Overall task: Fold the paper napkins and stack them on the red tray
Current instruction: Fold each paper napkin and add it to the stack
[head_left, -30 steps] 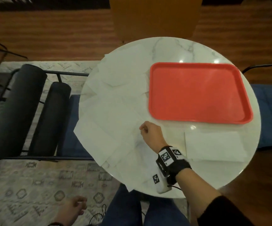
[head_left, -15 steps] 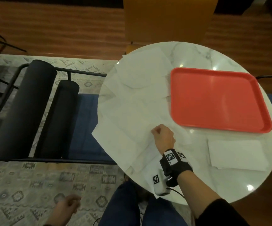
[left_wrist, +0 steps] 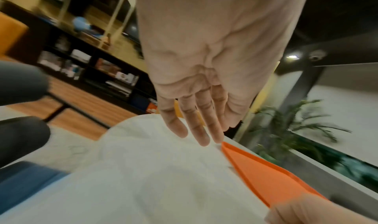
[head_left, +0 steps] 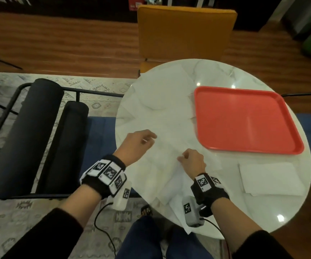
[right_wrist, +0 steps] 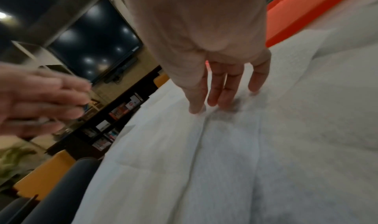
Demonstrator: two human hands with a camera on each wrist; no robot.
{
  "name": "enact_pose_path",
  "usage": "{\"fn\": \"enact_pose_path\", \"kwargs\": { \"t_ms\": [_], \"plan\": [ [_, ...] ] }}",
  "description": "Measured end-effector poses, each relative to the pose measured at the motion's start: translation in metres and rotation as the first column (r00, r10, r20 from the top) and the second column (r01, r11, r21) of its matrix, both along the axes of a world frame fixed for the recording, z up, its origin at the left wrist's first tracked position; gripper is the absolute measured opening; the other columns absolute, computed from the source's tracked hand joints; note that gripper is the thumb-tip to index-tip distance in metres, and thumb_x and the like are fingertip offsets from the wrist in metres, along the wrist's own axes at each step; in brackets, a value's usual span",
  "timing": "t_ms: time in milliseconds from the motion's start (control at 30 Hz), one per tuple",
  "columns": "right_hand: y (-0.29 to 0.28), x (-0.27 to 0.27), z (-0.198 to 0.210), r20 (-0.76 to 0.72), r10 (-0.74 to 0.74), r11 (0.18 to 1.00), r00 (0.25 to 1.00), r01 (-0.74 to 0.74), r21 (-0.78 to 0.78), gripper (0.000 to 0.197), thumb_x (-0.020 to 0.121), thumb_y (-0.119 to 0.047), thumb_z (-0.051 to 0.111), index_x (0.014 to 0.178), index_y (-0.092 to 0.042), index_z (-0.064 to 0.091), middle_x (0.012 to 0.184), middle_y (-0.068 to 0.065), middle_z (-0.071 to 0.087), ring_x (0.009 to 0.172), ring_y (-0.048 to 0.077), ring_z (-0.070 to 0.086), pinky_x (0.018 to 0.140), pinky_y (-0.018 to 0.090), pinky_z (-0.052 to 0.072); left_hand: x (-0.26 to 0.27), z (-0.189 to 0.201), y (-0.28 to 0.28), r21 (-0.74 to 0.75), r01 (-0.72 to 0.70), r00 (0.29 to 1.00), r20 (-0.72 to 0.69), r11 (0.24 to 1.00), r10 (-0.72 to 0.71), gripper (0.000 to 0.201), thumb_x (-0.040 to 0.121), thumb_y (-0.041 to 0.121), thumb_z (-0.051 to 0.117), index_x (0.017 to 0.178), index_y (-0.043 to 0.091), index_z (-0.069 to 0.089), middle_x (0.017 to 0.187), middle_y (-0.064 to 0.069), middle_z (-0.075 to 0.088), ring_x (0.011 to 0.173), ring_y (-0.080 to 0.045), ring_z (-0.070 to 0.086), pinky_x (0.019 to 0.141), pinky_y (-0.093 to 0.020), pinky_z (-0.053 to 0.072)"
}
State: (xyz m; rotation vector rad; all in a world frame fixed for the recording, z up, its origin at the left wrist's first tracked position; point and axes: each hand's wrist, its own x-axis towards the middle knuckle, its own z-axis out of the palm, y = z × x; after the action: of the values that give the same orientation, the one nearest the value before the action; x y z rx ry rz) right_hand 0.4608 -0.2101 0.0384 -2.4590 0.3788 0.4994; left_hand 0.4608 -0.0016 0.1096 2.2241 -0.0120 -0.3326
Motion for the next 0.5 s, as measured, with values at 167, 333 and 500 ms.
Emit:
{"fn": "enact_pose_path", "kwargs": {
  "t_ms": [167, 333, 500],
  "plan": [
    [-0.011, -0.009, 0.062, 0.243, 0.301, 0.919, 0.922, -0.349, 0.185, 0.006, 0.086, -0.016, 0.065, 0.086, -0.016, 0.059, 0.089, -0.002, 0.064, 0.078, 0.013, 0.062, 0.064, 0.009, 0.043, 0.014, 0.018, -0.046, 0.260, 0.467, 0.868, 0.048, 0.845, -0.494, 0.058, 0.080, 0.035, 0.065, 0.133, 0.036, 0.041, 0.131, 0.013, 0.049, 0.124, -0.006, 0.040, 0.106, -0.040, 0.022],
    [-0.049, -0.016, 0.105, 0.324, 0.145, 0.884, 0.935, -0.269, 0.382, 0.015, 0.083, -0.010, 0.068, 0.076, -0.012, 0.055, 0.067, 0.007, 0.062, 0.060, 0.007, 0.053, 0.059, 0.020, 0.041, 0.023, 0.031, -0.039, 0.410, 0.487, 0.851, -0.027, 0.771, -0.524, 0.026, 0.083, 0.039, 0.064, 0.104, 0.026, 0.055, 0.089, 0.009, 0.056, 0.098, -0.019, 0.056, 0.098, -0.037, 0.029],
    [-0.082, -0.030, 0.127, 0.179, -0.070, 0.772, 0.981, -0.060, 0.632, 0.013, 0.083, 0.004, 0.064, 0.079, -0.006, 0.056, 0.068, 0.014, 0.065, 0.062, 0.014, 0.059, 0.059, 0.026, 0.052, 0.012, 0.047, 0.001, -0.118, 0.353, 0.909, -0.194, 0.928, -0.370, 0.018, 0.077, 0.029, 0.075, 0.076, 0.013, 0.066, 0.074, 0.002, 0.064, 0.070, -0.010, 0.059, 0.065, -0.024, 0.044]
  ]
}}
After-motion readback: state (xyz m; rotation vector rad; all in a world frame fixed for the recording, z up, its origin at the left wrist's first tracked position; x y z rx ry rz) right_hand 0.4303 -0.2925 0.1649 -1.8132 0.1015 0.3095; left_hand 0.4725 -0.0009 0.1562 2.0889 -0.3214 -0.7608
